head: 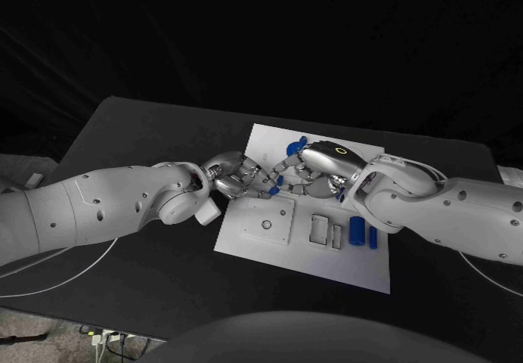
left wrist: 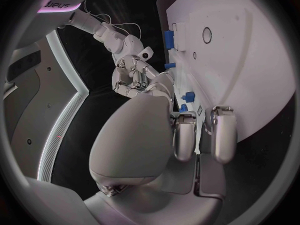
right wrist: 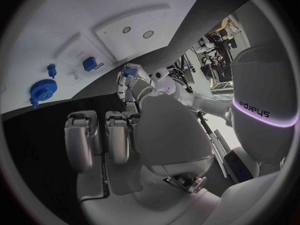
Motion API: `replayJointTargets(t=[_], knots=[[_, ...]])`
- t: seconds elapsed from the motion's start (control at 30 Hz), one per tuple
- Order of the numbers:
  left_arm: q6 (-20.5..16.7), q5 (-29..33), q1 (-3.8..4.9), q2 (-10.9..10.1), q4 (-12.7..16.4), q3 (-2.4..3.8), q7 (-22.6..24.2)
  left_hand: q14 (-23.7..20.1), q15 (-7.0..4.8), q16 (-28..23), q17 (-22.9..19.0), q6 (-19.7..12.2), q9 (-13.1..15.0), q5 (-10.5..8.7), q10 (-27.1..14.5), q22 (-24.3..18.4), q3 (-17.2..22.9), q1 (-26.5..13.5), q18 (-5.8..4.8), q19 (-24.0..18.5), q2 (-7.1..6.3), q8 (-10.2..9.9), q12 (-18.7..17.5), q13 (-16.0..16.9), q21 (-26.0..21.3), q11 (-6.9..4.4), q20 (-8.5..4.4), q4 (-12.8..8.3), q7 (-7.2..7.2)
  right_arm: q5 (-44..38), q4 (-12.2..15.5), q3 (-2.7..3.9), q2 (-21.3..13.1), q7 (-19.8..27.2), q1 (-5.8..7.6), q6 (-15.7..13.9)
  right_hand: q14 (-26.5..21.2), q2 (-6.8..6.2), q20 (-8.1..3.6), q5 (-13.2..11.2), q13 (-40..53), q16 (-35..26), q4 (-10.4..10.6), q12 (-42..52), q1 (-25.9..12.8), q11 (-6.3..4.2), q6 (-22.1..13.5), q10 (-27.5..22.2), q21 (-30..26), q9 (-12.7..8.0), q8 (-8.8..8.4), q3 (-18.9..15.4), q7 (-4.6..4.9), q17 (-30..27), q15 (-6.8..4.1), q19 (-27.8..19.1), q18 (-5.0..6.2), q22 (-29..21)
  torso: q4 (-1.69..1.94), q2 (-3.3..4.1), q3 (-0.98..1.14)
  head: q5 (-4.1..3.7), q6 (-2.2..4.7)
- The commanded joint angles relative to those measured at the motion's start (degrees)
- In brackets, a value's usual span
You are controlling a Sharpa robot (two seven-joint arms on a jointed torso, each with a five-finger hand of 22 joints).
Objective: Assemble the parts on the task board
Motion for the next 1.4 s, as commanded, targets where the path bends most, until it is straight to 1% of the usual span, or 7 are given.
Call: replayJointTargets(t=[0.03,0.23,0.53,0.77,0.9,1.1,1.4], knots=[[1.36,-0.42,0.03,0.07,0.02,0.03,-0.22,6.04,0.42,0.14,15.1,0.29,0.06,0.49,6.06,13.7,-0.29,0.02,-0.72,2.94,0.61,0.13,-0.09,15.07,-0.2,0.27,0.49,0.03,0.17,0.2,-0.1,-0.02,-0.23,1.59,-0.11,-0.52,5.97,-0.22,0.0,-1.16,15.02,0.2,0.06,0.0,-0.55,0.01,-0.23,6.06,-0.04,-0.21,-0.1,-0.17,-0.05,15.09,0.26,4.5,-0.21,14.3,-0.04,-0.02,-0.04,-0.08,0.0],[1.42,-0.45,0.03,0.16,-0.09,0.03,-0.12,6.04,0.42,0.14,15.1,0.28,0.06,0.53,6.06,13.7,-0.3,0.02,-0.72,2.94,0.63,0.13,-0.09,15.07,-0.21,0.27,0.49,0.03,0.18,-1.88,-0.52,-0.02,-0.19,1.01,-0.38,0.83,5.97,-1.05,-0.05,-4.04,15.02,0.2,-0.33,0.0,-0.27,-0.27,-0.53,6.06,-0.18,-0.68,-0.07,-0.57,-0.51,15.09,0.11,4.39,-0.17,14.25,0.02,0.02,0.0,-0.17,0.0],[1.4,-0.46,0.03,0.07,0.23,0.03,-0.2,6.04,0.42,0.14,15.1,0.27,0.07,0.7,6.06,13.67,-0.36,0.03,-0.7,2.88,0.73,0.13,-0.09,15.07,-0.28,0.28,0.49,0.01,0.19,-4.12,-0.88,-0.03,0.43,0.85,-1.24,1.44,5.97,-1.56,-0.17,-4.59,15.02,0.2,-1.08,0.0,0.78,-0.47,-1.48,6.06,-0.49,-0.79,-0.05,-0.58,-0.84,15.09,-0.04,4.17,-0.08,14.13,0.08,0.03,-0.03,-0.09,0.0],[1.57,-0.46,0.03,0.06,0.21,0.03,-0.35,6.04,0.42,0.14,15.1,0.27,0.07,0.7,6.06,13.67,-0.36,0.03,-0.7,2.88,0.73,0.13,-0.09,15.07,-0.28,0.28,0.49,0.01,0.19,-4.38,-0.92,-0.02,0.78,1.41,-1.44,0.12,5.97,-1.37,-0.46,-5.49,15.02,0.2,-0.86,0.0,0.62,-0.84,-0.55,6.06,-0.55,1.43,1.72,-1.54,-1.3,15.09,-0.35,4.12,-0.06,14.12,0.02,-0.04,-0.03,-0.09,0.0],[1.75,-0.46,0.03,0.02,0.24,0.03,-0.51,6.04,0.42,0.14,15.1,0.27,0.07,0.7,6.06,13.67,-0.36,0.03,-0.7,2.88,0.73,0.13,-0.09,15.07,-0.28,0.28,0.49,0.01,0.19,-4.42,-0.97,-0.02,0.94,1.39,-1.49,0.09,5.97,-1.1,-0.53,-4.88,15.02,0.2,-0.83,0.0,0.71,-0.88,-0.2,6.06,-0.57,2.39,2.43,-1.74,-1.28,15.09,-0.41,4.11,-0.06,14.11,0.04,-0.01,-0.03,-0.06,0.0],[2.07,-0.46,0.03,0.02,0.24,0.03,-0.82,6.04,0.43,0.14,15.1,0.2,0.06,0.85,6.06,13.64,-0.43,0.03,-0.67,2.8,0.82,0.09,-0.09,15.07,-0.37,0.29,0.5,0.01,0.2,-3.92,-1.13,-0.02,1.19,1.52,-1.53,-0.06,5.97,-0.2,-0.54,-1.71,15.02,0.2,-0.74,0.0,0.67,-0.7,2.89,6.06,-0.56,5.66,5.55,-2.09,-0.88,15.09,-0.32,4.11,-0.07,14.12,0.02,0.0,-0.04,-0.12,0.0],[2.79,-0.48,0.03,0.08,0.31,0.03,-1.17,6.04,0.43,0.14,15.1,0.13,0.05,0.96,6.06,13.62,-0.53,0.01,-0.65,2.75,0.85,0.05,-0.09,15.07,-0.43,0.3,0.5,0.0,0.22,-3.67,-1.36,-0.02,1.53,0.83,-1.57,0.58,5.97,0.55,-0.38,-1.13,15.02,0.2,-0.56,0.0,0.34,-0.39,4.71,6.06,-0.59,8.07,7.49,-2.34,-0.42,15.09,-0.11,4.09,-0.06,14.11,0.06,0.0,-0.04,-0.06,0.0]])
